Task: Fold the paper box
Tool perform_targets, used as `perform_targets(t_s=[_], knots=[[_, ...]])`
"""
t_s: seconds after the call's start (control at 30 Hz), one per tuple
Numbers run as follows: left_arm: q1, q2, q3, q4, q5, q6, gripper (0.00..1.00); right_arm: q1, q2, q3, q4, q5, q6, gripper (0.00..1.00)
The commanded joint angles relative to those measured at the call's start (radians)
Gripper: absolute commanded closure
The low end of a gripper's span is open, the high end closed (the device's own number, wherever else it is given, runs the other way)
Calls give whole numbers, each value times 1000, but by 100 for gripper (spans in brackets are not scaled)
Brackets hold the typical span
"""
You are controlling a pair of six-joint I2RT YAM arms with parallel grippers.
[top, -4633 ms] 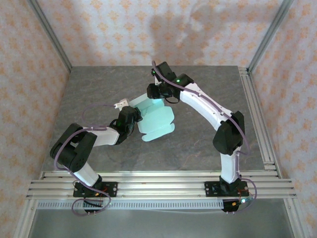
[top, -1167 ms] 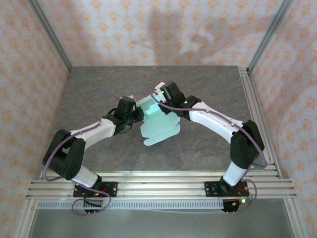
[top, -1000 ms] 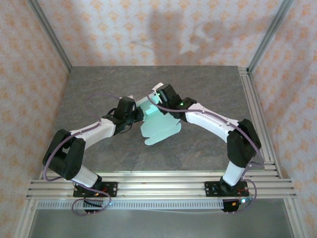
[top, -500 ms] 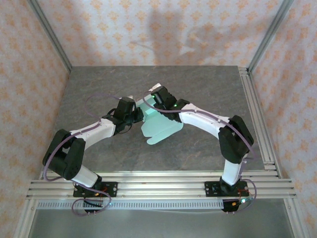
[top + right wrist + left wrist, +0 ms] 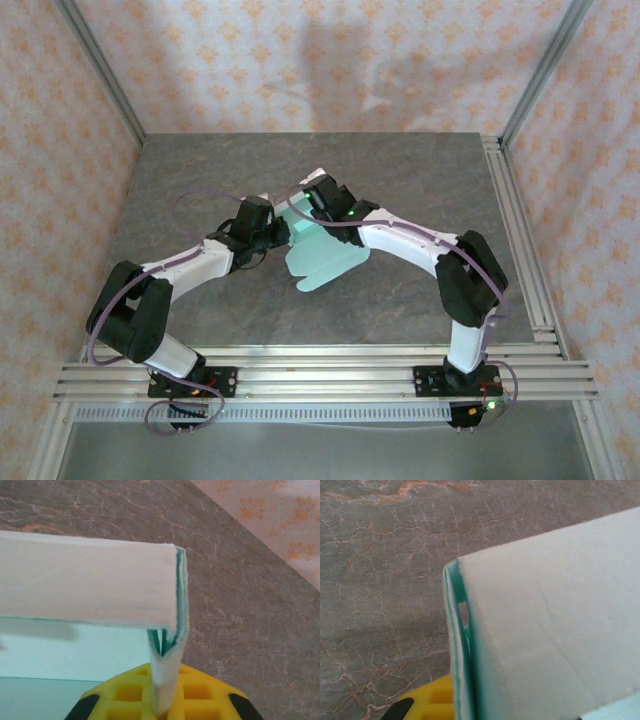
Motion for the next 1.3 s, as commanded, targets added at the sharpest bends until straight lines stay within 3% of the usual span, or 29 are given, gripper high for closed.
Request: perform_targets(t_s=[0.0, 0.6, 0.87, 1.03, 1.1, 1.2, 1.27], knots=[[-19, -47, 10, 98, 60, 4, 100, 25, 39, 7, -4, 38, -29, 96], [-18, -62, 17, 82, 65, 7, 100, 73, 132, -48, 234, 412, -122, 100], [-17, -66, 10, 47, 35, 24, 100, 67, 77, 21, 85, 98, 5, 98], [-16, -63, 15, -17, -35, 23, 100, 38, -18, 2, 57, -130, 26, 75], [-15, -60, 22, -46, -56, 22, 100, 21, -69, -37, 71, -230, 13, 57], [-15, -53, 28, -63, -65, 24, 100, -15, -151, -101, 81, -356, -2, 43], [-14, -50, 26, -63, -63, 24, 100, -43, -198, -144, 90, -422, -5, 39]])
